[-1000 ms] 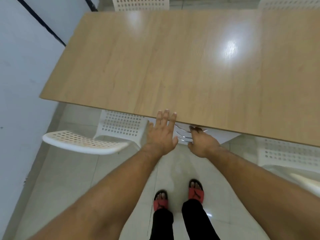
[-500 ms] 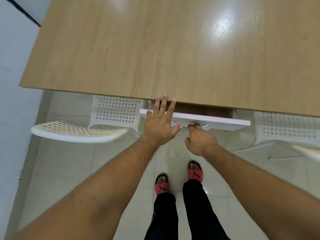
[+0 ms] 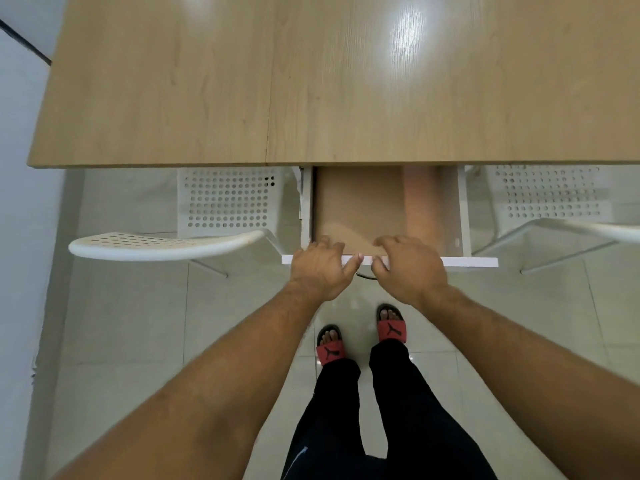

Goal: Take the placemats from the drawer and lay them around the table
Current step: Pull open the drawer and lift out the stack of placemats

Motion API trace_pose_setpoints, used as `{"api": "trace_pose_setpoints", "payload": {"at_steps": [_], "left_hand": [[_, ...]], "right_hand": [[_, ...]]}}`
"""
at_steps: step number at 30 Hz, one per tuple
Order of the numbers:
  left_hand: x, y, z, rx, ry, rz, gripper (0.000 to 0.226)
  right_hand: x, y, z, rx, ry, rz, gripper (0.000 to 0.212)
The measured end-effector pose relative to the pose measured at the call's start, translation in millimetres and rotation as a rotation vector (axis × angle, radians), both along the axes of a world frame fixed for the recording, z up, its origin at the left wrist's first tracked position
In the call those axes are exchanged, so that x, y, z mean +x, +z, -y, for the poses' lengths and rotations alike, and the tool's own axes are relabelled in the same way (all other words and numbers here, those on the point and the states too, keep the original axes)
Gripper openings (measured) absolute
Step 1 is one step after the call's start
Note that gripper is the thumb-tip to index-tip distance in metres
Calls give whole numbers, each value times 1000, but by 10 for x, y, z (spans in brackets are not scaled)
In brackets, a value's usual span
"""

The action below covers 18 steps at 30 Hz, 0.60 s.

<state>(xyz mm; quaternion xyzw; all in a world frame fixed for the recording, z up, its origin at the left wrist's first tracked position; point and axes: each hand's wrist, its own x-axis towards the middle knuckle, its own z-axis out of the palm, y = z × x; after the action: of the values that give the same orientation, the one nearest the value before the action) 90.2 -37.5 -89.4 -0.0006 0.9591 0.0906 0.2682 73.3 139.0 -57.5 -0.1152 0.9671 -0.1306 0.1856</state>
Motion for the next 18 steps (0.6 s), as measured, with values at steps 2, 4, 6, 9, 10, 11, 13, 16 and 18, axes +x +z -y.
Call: {"api": "trace_pose_setpoints", "payload": {"at_steps": [2,4,6,9,10,11,13,16,18], "left_hand": [[48,41,-23,24,54,29,66],[50,85,-75,47,151,87,56],[34,143,-137,19,212,158,44],[29,200,-223,-34,221,188,32],[35,211,-251,-41,224,191,30],[35,211,-273,-45,231,194,29],[11,211,-296,-42,268,170,28],[-40,185,-300,42,361,97,35],[-85,140,-335,117,417,87,52]], "right_hand": [[35,-20,-17,158,101,153,41],[50,-28,-39,165,118,234,43],[41,-18,-63,128,89,324,43],[20,-42,-112,124,76,457,39],[21,-65,-130,122,70,502,39],[23,-93,-147,116,63,540,39],[19,-145,-187,94,31,581,39],[-36,-211,-260,-11,-138,512,44],[-117,-287,-327,-104,-277,442,54]]}}
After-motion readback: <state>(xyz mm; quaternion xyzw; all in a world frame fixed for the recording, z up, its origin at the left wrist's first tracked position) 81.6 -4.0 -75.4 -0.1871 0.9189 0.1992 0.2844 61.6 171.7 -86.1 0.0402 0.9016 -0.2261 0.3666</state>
